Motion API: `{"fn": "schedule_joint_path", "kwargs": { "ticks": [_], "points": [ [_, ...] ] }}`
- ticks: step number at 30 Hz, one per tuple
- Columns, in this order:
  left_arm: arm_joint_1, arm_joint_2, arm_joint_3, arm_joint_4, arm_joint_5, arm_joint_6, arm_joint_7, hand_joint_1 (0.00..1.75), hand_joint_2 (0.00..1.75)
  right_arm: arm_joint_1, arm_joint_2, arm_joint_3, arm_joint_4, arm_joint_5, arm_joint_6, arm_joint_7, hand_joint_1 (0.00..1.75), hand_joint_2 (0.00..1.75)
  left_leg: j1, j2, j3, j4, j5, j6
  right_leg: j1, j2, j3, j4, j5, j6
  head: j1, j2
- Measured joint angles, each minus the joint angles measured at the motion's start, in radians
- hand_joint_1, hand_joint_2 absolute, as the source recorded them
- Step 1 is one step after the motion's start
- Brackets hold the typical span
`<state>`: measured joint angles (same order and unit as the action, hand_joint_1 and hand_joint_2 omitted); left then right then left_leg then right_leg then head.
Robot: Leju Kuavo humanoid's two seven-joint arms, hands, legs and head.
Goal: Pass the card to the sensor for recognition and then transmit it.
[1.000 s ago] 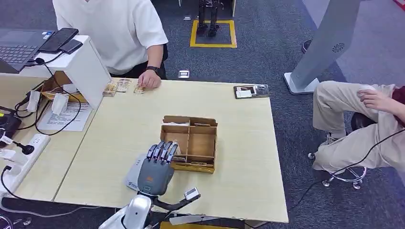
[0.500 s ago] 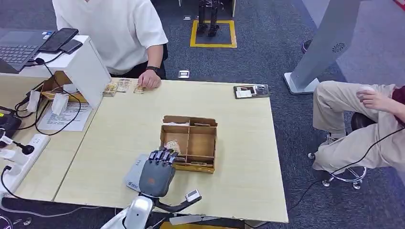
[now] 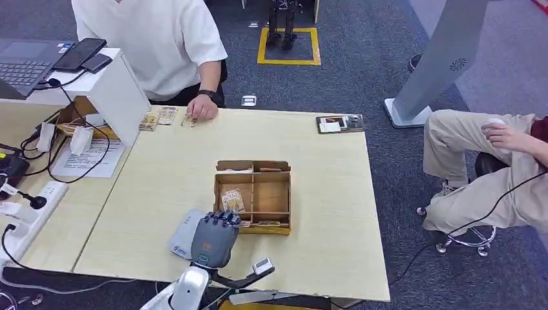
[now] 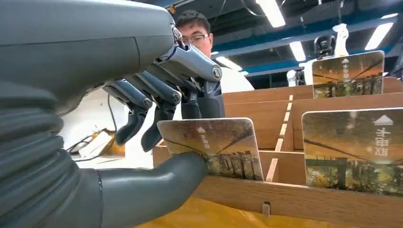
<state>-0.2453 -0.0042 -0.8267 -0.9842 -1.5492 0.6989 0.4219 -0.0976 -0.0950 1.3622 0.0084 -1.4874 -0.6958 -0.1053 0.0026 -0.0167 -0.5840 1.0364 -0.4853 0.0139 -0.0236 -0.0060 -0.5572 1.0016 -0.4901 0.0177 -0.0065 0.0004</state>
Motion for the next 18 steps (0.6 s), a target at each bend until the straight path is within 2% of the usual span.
{"fn": "schedule_joint_path", "kwargs": {
  "ticks": [3, 10, 11, 18],
  "points": [
    [-0.001, -0.007, 0.006, 0.011, 0.0, 0.0, -0.004, 1.62, 1.75, 0.0, 0.0, -0.002, 0.0, 0.0, 0.0, 0.0, 0.0, 1.75, 0.0, 0.0, 0.0, 0.0, 0.0, 0.0, 0.0, 0.0, 0.0, 0.0, 0.0, 0.0, 0.0, 0.0],
    [-0.004, -0.024, 0.026, 0.031, 0.0, 0.006, -0.03, 1.62, 1.75, 0.0, 0.0, -0.003, 0.0, -0.001, 0.0, 0.0, 0.0, 1.75, 0.0, 0.0, 0.002, 0.0, 0.0, 0.0, 0.0, -0.001, 0.002, 0.0, 0.0, 0.0, 0.0, 0.0],
    [-0.004, -0.026, 0.027, 0.033, 0.0, 0.006, -0.031, 1.75, 1.75, 0.0, 0.0, -0.003, 0.0, -0.001, 0.0, 0.0, 0.0, 1.75, 0.0, 0.0, 0.002, 0.0, 0.0, 0.0, 0.0, -0.001, 0.003, 0.0, 0.0, 0.0, 0.0, 0.0],
    [-0.002, -0.03, 0.041, 0.033, 0.0, 0.006, -0.048, 1.75, 1.75, 0.0, 0.0, -0.003, 0.0, -0.003, 0.0, 0.0, 0.0, 1.75, 0.0, 0.0, 0.005, 0.0, 0.0, 0.0, 0.0, -0.001, 0.005, 0.0, 0.0, 0.0, 0.0, 0.0]
  ]
}}
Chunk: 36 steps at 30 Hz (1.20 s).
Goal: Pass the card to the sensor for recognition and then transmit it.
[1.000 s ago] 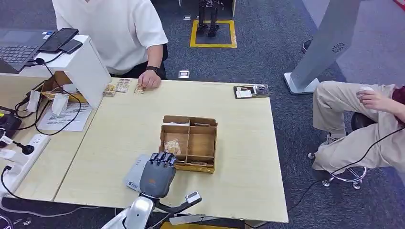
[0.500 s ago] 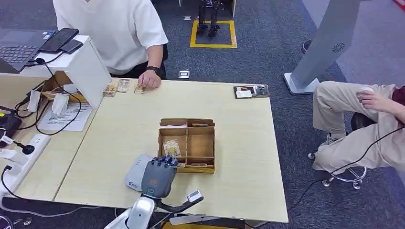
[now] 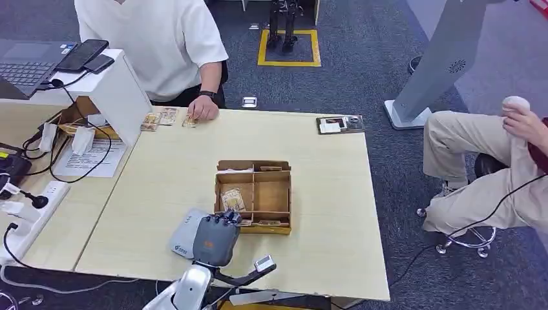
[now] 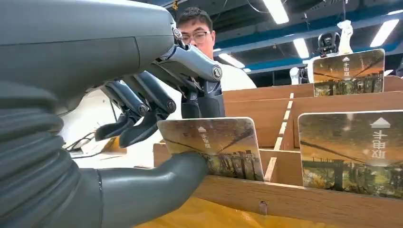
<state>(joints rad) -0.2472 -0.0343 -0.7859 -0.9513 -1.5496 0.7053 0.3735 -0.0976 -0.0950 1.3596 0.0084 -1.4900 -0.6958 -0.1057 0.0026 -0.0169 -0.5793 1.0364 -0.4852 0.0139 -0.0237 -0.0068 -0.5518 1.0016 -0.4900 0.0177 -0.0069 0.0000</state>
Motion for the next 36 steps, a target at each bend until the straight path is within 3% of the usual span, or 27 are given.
{"fn": "schedule_joint_path", "kwargs": {
  "ticks": [3, 6, 8, 9, 11, 15, 19, 21, 30, 36],
  "points": [
    [0.031, 0.002, 0.025, -0.064, 0.02, 0.0, -0.053, 1.75, 1.75, 0.001, 0.0, 0.0, 0.0, 0.0, 0.0, 0.0, 0.0, 1.75, 0.0, 0.0, 0.0, 0.0, 0.0, -0.001, 0.0, 0.001, -0.001, 0.0, 0.0, 0.0, 0.0, 0.0],
    [0.076, -0.003, 0.068, -0.19, 0.081, 0.0, -0.146, 1.75, 1.75, 0.001, 0.0, 0.0, 0.0, 0.0, 0.0, 0.0, 0.0, 1.75, 0.0, 0.0, -0.002, 0.0, 0.0, -0.001, 0.0, 0.0, -0.002, 0.0, 0.0, 0.0, 0.0, 0.0],
    [0.103, -0.016, 0.111, -0.28, 0.168, 0.0, -0.255, 1.75, 1.75, 0.001, 0.0, 0.0, 0.0, 0.003, 0.0, 0.0, 0.0, 1.75, 0.0, 0.0, -0.002, 0.0, 0.0, -0.001, 0.0, 0.001, -0.002, 0.0, 0.0, 0.0, 0.0, 0.0],
    [0.121, -0.033, 0.142, -0.325, 0.224, 0.0, -0.357, 1.75, 1.75, 0.002, 0.0, 0.0, 0.0, 0.003, 0.0, 0.0, 0.0, 1.75, 0.0, 0.0, -0.003, 0.0, 0.0, 0.0, 0.0, 0.001, -0.003, 0.0, 0.0, 0.0, 0.0, 0.0],
    [0.151, -0.069, 0.215, -0.384, 0.292, 0.0, -0.497, 1.75, 1.75, 0.002, 0.0, 0.0, 0.0, 0.005, 0.0, 0.0, 0.0, 1.75, 0.0, 0.0, -0.003, 0.0, 0.0, 0.0, 0.0, 0.001, -0.003, 0.0, 0.0, 0.0, 0.0, 0.0],
    [0.183, -0.113, 0.302, -0.452, 0.337, 0.0, -0.581, 1.75, 1.75, 0.003, 0.0, 0.0, 0.0, 0.006, 0.0, 0.0, 0.0, 1.75, 0.0, 0.0, -0.003, 0.0, 0.0, 0.0, 0.0, 0.001, -0.004, 0.0, 0.0, 0.0, 0.0, 0.0],
    [0.213, -0.213, 0.411, -0.47, 0.535, 0.0, -0.844, 1.75, 1.75, 0.003, -0.002, 0.0, 0.0, 0.006, 0.0, 0.0, 0.0, 1.75, 0.0, 0.0, -0.003, 0.0, 0.0, 0.0, 0.0, 0.001, -0.004, 0.0, 0.0, 0.0, 0.0, 0.0],
    [0.22, -0.225, 0.446, -0.471, 0.616, -0.001, -0.922, 1.75, 1.75, 0.004, -0.005, -0.002, 0.0, 0.006, 0.0, -0.005, 0.0, 1.75, 0.0, 0.001, -0.003, 0.0, 0.0, 0.0, 0.0, 0.001, -0.004, 0.0, 0.0, 0.0, 0.001, 0.0],
    [0.228, -0.235, 0.506, -0.442, 0.904, -0.004, -0.944, 1.75, 1.75, 0.01, -0.019, -0.008, 0.0, 0.003, 0.0, -0.02, 0.0, 1.75, 0.0, 0.001, -0.003, 0.0, 0.0, 0.0, 0.0, 0.001, -0.005, 0.0, 0.0, 0.0, 0.001, 0.0],
    [0.212, -0.235, 0.515, -0.386, 0.915, -0.004, -0.926, 1.75, 1.75, 0.01, -0.02, -0.008, 0.0, 0.006, 0.0, -0.022, 0.0, 1.75, 0.0, 0.001, -0.003, 0.0, 0.0, 0.0, 0.0, 0.001, -0.005, 0.0, 0.0, 0.0, 0.0, 0.0]
  ]
}}
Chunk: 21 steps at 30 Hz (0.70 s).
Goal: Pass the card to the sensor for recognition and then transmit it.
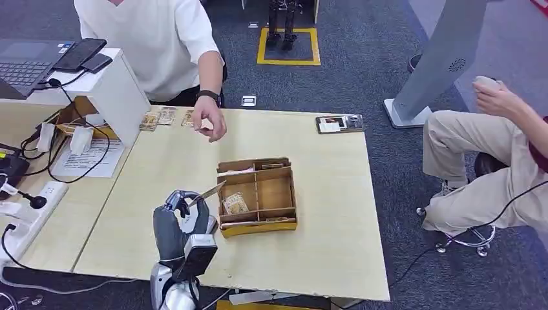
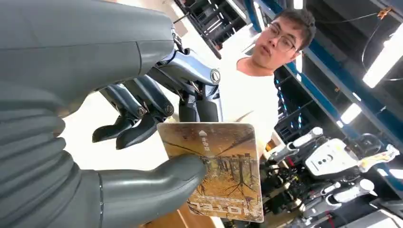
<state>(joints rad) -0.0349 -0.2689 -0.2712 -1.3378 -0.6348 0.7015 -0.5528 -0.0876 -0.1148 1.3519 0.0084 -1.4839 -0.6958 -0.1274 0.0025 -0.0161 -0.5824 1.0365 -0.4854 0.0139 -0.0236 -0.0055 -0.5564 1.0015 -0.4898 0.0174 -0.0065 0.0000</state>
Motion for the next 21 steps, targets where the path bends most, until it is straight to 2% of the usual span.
{"fn": "schedule_joint_path", "kwargs": {
  "ticks": [12, 15, 21],
  "points": [
    [-0.026, 0.0, 0.004, 0.042, -0.003, 0.0, 0.009, 1.75, 1.75, 0.0, -0.002, 0.0, 0.0, 0.005, 0.0, 0.0, 0.0, 1.75, 0.0, 0.0, 0.0, 0.0, 0.0, 0.0, 0.0, 0.0, 0.0, 0.0, 0.0, 0.0, 0.0, 0.0],
    [-0.065, -0.002, 0.023, 0.06, -0.02, 0.0, 0.046, 1.75, 1.75, -0.002, -0.002, 0.0, 0.0, 0.014, 0.0, 0.002, 0.0, 1.75, 0.0, 0.0, 0.0, 0.0, 0.0, 0.0, 0.0, 0.0, 0.0, 0.0, 0.0, 0.0, 0.0, 0.0],
    [-0.221, -0.006, 0.087, 0.164, -0.081, 0.0, 0.172, 1.75, 1.75, -0.011, -0.002, 0.0, 0.0, 0.034, 0.0, 0.012, 0.0, 1.75, 0.0, -0.001, 0.0, 0.0, 0.002, 0.0, 0.0, -0.001, 0.001, 0.0, 0.001, 0.0, 0.0, 0.0]
  ]
}}
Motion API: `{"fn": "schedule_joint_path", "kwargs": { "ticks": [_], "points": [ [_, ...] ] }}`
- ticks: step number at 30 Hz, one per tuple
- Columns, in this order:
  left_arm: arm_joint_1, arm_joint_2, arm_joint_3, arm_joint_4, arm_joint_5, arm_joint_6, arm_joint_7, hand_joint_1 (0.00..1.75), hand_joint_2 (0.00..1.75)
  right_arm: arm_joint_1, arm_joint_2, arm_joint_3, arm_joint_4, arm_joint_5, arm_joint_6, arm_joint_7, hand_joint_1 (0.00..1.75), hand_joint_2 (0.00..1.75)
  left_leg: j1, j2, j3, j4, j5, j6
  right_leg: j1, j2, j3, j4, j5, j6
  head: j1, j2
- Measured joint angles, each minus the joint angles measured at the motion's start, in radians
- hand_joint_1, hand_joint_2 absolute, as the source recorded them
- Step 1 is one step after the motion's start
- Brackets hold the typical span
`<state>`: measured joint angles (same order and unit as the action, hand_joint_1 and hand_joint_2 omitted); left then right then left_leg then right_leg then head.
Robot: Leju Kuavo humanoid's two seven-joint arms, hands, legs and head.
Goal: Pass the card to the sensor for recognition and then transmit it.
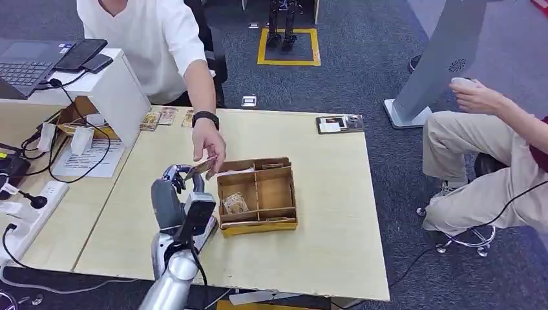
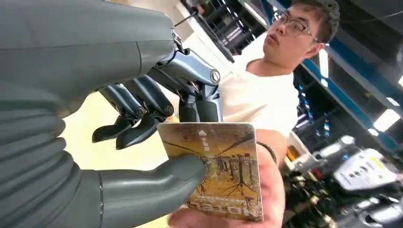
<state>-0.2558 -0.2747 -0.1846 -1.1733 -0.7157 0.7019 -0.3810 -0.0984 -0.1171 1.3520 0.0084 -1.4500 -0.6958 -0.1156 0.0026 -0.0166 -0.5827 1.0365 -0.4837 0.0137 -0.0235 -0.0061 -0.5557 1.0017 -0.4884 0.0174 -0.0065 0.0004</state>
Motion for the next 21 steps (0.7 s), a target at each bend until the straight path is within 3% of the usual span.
{"fn": "schedule_joint_path", "kwargs": {
  "ticks": [6, 14, 15, 16, 20, 21],
  "points": [
    [-0.121, 0.003, 0.065, 0.126, -0.08, 0.0, 0.103, 1.75, 1.75, -0.011, 0.0, 0.003, 0.0, 0.014, 0.0, 0.011, 0.0, 1.75, 0.0, 0.0, 0.0, 0.0, 0.0, -0.001, 0.0, 0.0, 0.0, 0.0, 0.0, 0.0, 0.0, 0.0],
    [-0.199, 0.009, 0.147, 0.23, -0.132, 0.0, 0.11, 1.75, 1.75, -0.019, 0.0, 0.008, 0.0, 0.021, 0.0, 0.019, 0.0, 1.75, 0.0, 0.0, 0.0, 0.0, 0.0, -0.001, 0.0, 0.0, 0.0, 0.0, 0.0, 0.0, 0.0, 0.0],
    [-0.202, 0.008, 0.153, 0.238, -0.139, 0.0, 0.109, 0.54, 1.75, -0.019, 0.0, 0.009, 0.0, 0.022, 0.0, 0.019, 0.0, 1.75, 0.0, 0.0, 0.0, 0.0, 0.0, -0.001, 0.0, 0.0, 0.0, 0.0, 0.0, 0.0, 0.0, 0.0],
    [-0.205, 0.008, 0.157, 0.245, -0.146, 0.0, 0.106, 0.0, 1.75, -0.019, 0.0, 0.009, 0.0, 0.022, 0.0, 0.019, 0.0, 1.75, 0.0, 0.0, 0.0, 0.0, 0.0, -0.001, 0.0, 0.0, 0.0, 0.0, 0.0, 0.0, 0.0, 0.0],
    [-0.206, 0.002, 0.172, 0.254, -0.183, 0.0, 0.073, 0.0, 1.75, -0.02, 0.001, 0.017, 0.0, 0.022, 0.0, 0.019, 0.0, 1.75, 0.0, 0.0, -0.001, 0.0, 0.0, -0.001, 0.0, 0.0, -0.001, 0.0, 0.0, 0.0, 0.0, 0.0],
    [-0.205, -0.003, 0.179, 0.254, -0.186, 0.0, 0.062, 0.0, 0.0, -0.02, 0.001, 0.018, 0.0, 0.022, 0.0, 0.019, 0.0, 1.75, 0.0, 0.0, -0.001, 0.0, 0.0, -0.001, 0.0, 0.0, -0.001, 0.0, 0.0, 0.0, 0.0, 0.0]
  ]
}}
